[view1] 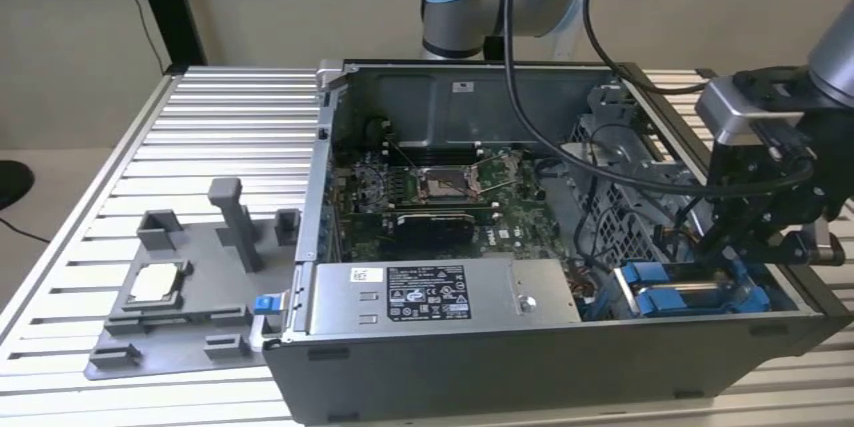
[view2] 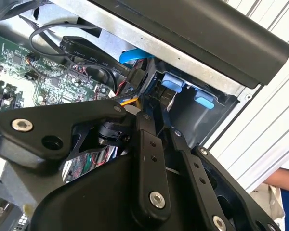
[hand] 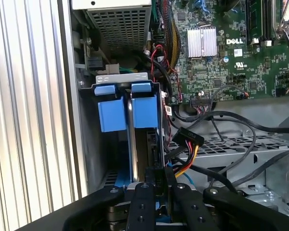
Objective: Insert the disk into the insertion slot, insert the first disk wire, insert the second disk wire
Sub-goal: 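Insert the first disk wire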
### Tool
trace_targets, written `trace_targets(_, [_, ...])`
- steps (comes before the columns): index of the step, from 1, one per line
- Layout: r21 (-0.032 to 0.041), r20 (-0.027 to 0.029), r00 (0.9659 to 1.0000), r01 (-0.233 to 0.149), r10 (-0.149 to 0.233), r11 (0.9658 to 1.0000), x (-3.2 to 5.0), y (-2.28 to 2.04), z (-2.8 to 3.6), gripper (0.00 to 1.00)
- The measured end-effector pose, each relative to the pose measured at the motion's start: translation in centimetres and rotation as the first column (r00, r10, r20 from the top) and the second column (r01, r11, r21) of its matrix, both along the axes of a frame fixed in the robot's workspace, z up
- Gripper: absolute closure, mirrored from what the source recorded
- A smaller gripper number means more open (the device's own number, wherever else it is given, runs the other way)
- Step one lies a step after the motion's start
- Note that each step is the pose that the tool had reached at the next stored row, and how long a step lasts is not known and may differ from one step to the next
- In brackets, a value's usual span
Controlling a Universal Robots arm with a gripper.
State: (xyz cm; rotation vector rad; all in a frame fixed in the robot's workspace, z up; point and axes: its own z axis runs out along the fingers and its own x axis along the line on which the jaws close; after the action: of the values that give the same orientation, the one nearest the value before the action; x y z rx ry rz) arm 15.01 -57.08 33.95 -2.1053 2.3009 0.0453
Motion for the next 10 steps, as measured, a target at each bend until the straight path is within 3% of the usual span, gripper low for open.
trace_targets(10, [0.0000, -0.0023, 1.0000, 0.004, -0.004, 1.0000, 0.00, 0.00, -0.40, 1.00])
